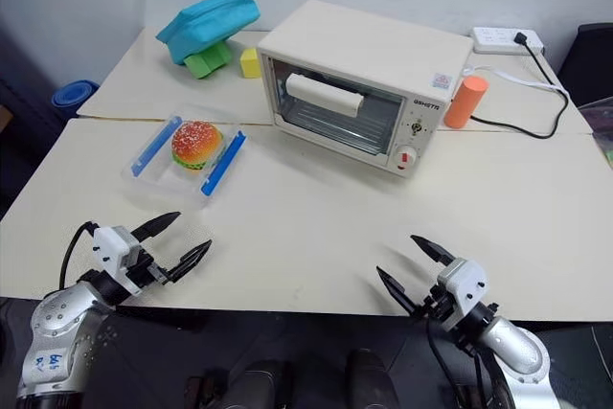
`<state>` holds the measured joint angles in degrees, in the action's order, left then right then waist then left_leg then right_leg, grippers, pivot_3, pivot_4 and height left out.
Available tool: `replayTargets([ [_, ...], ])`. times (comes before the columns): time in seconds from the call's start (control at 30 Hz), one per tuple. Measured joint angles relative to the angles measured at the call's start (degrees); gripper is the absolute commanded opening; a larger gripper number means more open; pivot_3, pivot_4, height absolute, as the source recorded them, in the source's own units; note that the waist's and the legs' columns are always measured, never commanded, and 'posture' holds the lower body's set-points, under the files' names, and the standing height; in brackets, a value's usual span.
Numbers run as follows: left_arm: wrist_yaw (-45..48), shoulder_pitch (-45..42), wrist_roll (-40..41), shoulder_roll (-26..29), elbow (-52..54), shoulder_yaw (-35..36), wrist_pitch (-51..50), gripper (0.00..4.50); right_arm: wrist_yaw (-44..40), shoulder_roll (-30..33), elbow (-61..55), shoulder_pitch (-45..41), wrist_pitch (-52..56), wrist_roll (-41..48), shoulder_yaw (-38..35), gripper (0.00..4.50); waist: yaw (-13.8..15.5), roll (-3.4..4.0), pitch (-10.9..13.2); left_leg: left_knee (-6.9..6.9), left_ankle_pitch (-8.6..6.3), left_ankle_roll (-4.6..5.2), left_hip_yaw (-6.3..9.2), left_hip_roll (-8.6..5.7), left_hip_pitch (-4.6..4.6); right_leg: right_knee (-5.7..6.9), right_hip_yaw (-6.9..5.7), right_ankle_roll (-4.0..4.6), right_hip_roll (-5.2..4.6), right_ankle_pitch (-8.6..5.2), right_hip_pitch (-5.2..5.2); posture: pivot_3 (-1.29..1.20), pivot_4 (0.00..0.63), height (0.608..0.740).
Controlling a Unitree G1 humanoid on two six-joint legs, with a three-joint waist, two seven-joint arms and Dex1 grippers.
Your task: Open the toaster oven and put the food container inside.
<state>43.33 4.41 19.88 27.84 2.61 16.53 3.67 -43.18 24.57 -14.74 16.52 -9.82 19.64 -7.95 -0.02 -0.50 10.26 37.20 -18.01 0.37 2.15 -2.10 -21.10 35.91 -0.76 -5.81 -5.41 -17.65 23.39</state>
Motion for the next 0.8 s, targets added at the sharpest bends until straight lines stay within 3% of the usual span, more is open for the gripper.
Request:
replayTargets([
  [0.1,0.97,0.14,1.51,1.19,1.45,-0.56,-3.28,4.5,-0.01,0.02,0.3,-0.49,1.82,1.5,0.21,4.48,0.03,0.0,0.0,0.01,0.0,0.0,0.01,0.0,-0.01,0.0,0.0,0.0,0.0,0.0,0.0,0.0,0.15,0.74],
  [0.23,6.27,0.76,9.03,6.65,5.39,0.34,-11.31,4.5,1.52,1.02,-2.99,-5.41,12.0,6.56,0.77,4.48,-0.34,0.04,0.02,0.01,0.02,-0.04,0.01,0.05,-0.02,0.03,0.05,0.02,0.0,-0.01,0.05,0.0,0.15,0.74],
  [0.33,8.51,-0.85,16.92,9.59,6.85,4.94,-16.62,4.5,4.02,3.15,-7.65,-12.01,20.26,9.09,1.0,4.48,-0.11,0.05,0.03,0.02,0.04,-0.08,0.11,0.08,-0.07,0.04,-0.04,0.05,0.0,-0.03,0.07,0.0,0.15,0.74],
  [0.5,9.41,-11.28,27.23,16.04,9.03,7.9,-26.62,4.5,11.42,1.71,-9.28,-27.74,31.6,10.1,4.26,4.48,0.07,0.07,0.01,0.05,0.17,-0.31,0.28,-0.01,-0.13,0.03,-0.15,0.07,-0.03,-0.02,0.05,0.0,0.15,0.74],
  [0.8,9.87,-16.14,26.59,15.43,7.42,5.74,-29.13,4.5,20.56,-3.72,0.75,-44.03,36.17,3.03,6.58,4.48,-0.46,0.1,0.0,-0.04,0.21,-0.38,0.19,-0.09,-0.32,0.08,-0.16,0.08,-0.02,-0.03,0.28,0.0,0.15,0.74],
])
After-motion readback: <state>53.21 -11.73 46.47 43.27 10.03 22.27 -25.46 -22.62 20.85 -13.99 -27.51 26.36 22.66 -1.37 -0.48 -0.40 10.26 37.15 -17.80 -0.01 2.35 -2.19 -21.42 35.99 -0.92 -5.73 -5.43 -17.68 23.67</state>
